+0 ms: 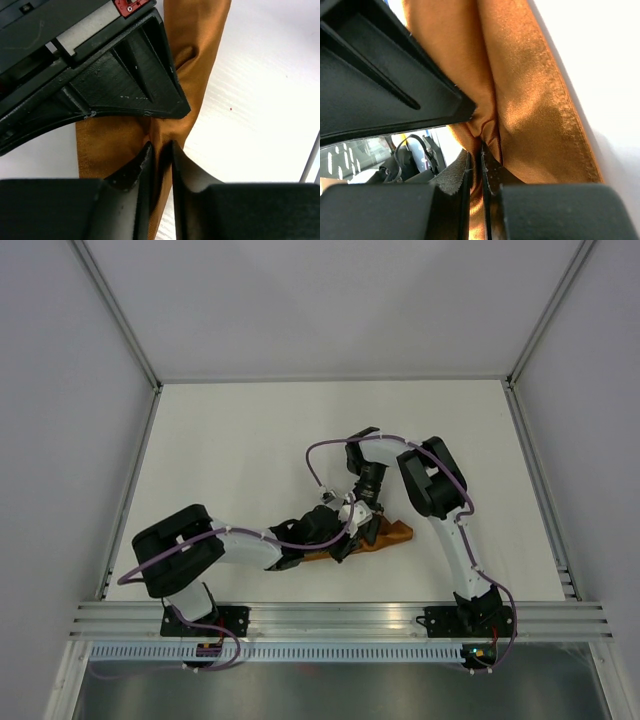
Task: Fold the napkin, place the utensils inside, and roll it up
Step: Roll the napkin at the center of the board.
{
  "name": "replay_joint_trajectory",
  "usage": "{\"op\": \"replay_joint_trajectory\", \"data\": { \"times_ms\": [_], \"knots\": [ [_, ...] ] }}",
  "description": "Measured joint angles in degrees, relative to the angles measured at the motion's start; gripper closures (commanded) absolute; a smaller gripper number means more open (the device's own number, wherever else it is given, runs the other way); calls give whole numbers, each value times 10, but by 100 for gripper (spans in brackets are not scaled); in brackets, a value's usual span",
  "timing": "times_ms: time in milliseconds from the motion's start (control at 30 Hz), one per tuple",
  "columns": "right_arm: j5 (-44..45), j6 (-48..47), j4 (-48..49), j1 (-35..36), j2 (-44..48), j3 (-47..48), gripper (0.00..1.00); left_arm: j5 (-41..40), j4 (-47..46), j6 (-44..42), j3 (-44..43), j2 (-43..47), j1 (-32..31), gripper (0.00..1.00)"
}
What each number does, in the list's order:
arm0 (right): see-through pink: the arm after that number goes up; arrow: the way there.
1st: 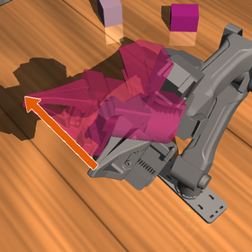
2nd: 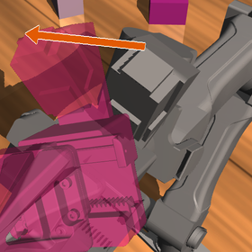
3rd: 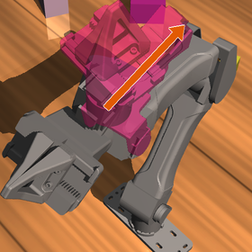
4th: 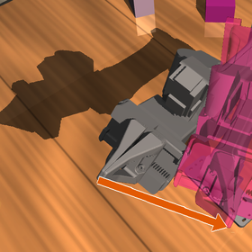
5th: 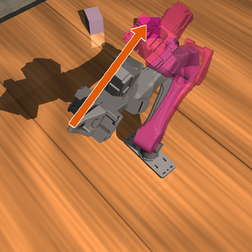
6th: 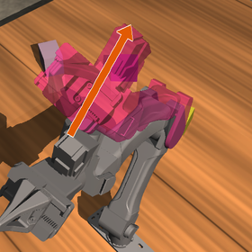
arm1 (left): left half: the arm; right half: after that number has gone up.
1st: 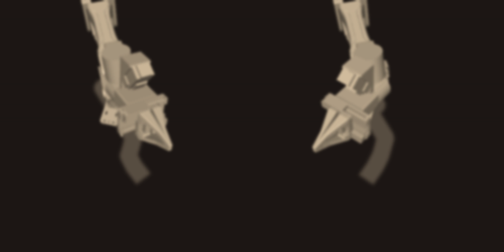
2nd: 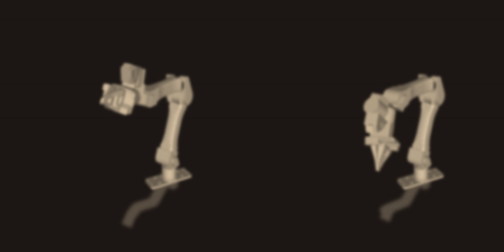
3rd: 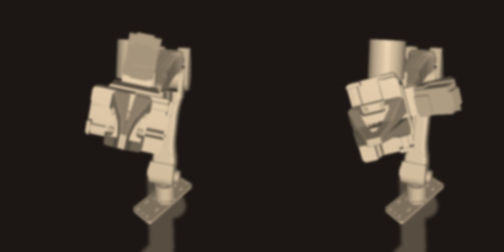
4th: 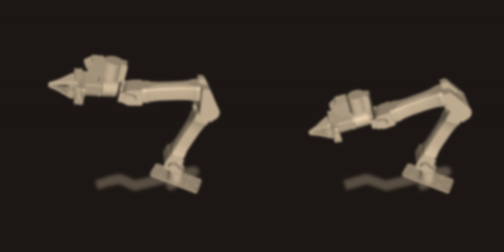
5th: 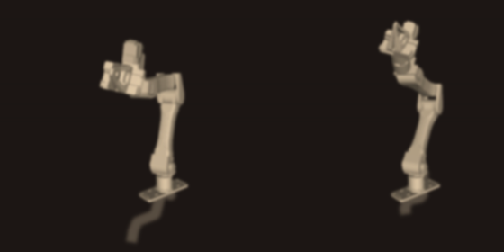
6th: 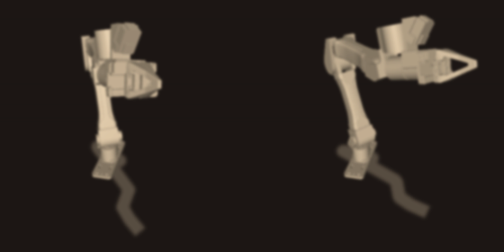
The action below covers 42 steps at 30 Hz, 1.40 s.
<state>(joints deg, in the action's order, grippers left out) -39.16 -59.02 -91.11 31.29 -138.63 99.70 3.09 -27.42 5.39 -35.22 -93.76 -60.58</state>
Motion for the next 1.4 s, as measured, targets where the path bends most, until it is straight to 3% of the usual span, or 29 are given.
{"op": "replay_joint_trajectory", "data": {
  "times_ms": [33,133,333,567,867,1000,1200,1400],
  "knots": [
    [0,3,1,-2,0,0,81,6,-6,5,0,-3,1,86],
    [1,15,6,-11,5,-3,70,27,-32,23,2,-12,11,98],
    [-2,45,80,-30,53,-33,55,93,-108,80,17,-43,53,98],
    [-15,93,227,-81,151,-74,50,164,-181,157,17,-88,99,98],
    [-21,140,447,-194,401,-235,45,259,-153,259,-6,-114,155,98],
    [7,117,544,-177,533,-374,44,307,-102,299,-45,-137,175,98],
    [68,56,641,-90,689,-579,41,370,-25,339,-99,-170,196,98],
    [102,27,685,-30,721,-636,40,413,29,356,-128,-199,213,98]
  ]
}}
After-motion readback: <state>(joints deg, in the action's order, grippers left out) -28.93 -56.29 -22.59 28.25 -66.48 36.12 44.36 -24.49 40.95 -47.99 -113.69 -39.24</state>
